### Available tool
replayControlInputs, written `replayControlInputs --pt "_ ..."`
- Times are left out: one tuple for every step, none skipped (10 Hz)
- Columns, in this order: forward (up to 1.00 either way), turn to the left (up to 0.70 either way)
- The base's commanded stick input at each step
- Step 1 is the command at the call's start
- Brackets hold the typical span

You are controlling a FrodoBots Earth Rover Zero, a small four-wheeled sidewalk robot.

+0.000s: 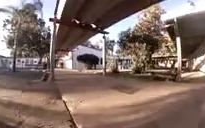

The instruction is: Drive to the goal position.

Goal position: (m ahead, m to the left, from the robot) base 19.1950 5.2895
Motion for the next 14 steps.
replayControlInputs --pt "0.70 0.00" --pt "0.70 0.00" --pt "0.70 0.00" --pt "0.70 0.35" --pt "0.70 0.35" --pt "0.70 0.35" --pt "0.70 0.35" --pt "0.70 0.35" --pt "0.70 0.35" --pt "0.70 0.35" --pt "0.70 0.00" --pt "0.70 0.00" --pt "0.70 0.00" --pt "0.70 0.00"
